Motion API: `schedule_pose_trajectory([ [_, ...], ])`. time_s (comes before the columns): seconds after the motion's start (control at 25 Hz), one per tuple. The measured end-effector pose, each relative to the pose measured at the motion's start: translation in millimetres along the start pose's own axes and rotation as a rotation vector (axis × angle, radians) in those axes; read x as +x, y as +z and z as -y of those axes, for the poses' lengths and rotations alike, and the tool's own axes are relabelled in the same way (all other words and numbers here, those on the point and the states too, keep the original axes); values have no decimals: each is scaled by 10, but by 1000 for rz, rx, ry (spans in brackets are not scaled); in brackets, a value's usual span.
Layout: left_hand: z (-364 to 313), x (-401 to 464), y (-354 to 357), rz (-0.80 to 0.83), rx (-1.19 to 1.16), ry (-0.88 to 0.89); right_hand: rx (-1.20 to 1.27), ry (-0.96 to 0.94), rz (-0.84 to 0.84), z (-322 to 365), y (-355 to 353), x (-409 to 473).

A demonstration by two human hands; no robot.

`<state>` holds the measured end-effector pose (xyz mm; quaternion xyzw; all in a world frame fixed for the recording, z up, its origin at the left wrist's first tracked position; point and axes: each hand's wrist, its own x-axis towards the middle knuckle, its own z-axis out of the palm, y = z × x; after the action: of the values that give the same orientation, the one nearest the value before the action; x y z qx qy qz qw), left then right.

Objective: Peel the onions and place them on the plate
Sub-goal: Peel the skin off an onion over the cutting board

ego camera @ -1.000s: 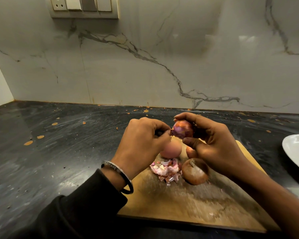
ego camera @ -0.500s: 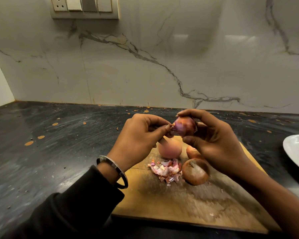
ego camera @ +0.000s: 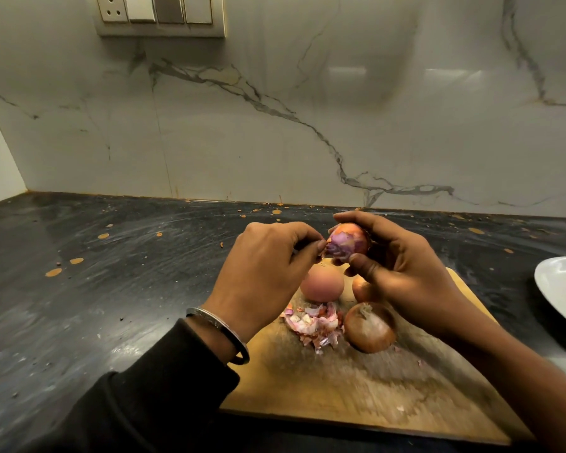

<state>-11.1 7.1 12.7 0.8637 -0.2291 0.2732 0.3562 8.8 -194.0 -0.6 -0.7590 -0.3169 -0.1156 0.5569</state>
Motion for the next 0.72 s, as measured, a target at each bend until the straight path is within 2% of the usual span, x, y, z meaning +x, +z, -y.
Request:
schedule_pose_trajectory([
  [0.12,5,12,7,-17,170,67,1,10,20,4,18,-7],
  [0.2,-14,2,20,-48,183,71,5,10,37,6,19,-9],
  [0.32,-13,-6,33,-44,15,-1,19,-6,64,21,5,-2],
  [0.48,47,57,23,9,-369,-231,94,-19,87,60,5,-4],
  [0.6,57,79,0,43,-493,-258,91,24,49,81,-16,-1],
  [0.72,63,68,-10,44,-489,-230,30,52,21,109,-30,0],
])
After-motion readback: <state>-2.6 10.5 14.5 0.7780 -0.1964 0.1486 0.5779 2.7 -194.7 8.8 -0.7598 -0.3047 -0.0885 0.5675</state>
